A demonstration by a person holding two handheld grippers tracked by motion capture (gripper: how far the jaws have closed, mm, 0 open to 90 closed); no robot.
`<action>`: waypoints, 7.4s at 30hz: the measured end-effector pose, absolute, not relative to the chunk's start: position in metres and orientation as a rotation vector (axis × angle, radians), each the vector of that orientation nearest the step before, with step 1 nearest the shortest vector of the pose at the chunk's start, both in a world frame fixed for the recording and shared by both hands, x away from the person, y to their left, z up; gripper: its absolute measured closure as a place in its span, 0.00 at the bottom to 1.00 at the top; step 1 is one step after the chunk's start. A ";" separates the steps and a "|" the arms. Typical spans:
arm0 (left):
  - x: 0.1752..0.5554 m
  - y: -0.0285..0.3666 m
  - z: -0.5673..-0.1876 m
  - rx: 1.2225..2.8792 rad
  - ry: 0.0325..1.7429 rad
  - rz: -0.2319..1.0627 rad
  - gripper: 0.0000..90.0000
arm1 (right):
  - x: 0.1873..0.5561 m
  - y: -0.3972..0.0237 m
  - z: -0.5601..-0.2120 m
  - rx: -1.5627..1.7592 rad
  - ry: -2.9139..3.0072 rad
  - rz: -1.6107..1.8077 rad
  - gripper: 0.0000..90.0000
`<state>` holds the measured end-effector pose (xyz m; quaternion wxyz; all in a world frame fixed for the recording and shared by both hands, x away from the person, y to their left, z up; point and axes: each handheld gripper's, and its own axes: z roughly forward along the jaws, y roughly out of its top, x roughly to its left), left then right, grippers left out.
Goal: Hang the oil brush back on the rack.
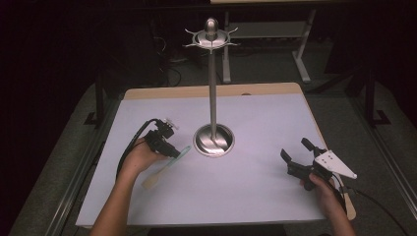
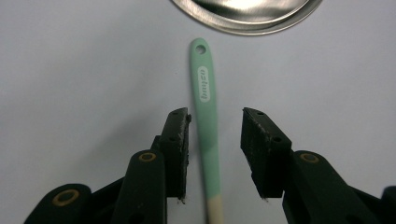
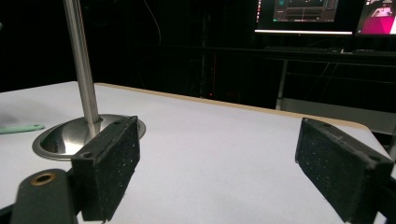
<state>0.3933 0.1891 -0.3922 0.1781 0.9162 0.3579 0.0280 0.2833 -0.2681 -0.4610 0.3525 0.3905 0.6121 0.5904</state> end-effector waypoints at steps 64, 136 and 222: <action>0.408 0.172 -0.412 2.721 1.056 0.024 0.86 | 0.283 -0.268 -0.461 1.009 1.584 1.529 0.15; 0.371 0.250 -0.271 1.784 0.560 0.209 0.86 | 0.283 -0.268 -0.461 1.010 1.582 1.528 0.15; 0.408 0.194 -0.183 1.762 0.370 0.215 0.85 | 0.283 -0.269 -0.461 1.010 1.578 1.536 0.15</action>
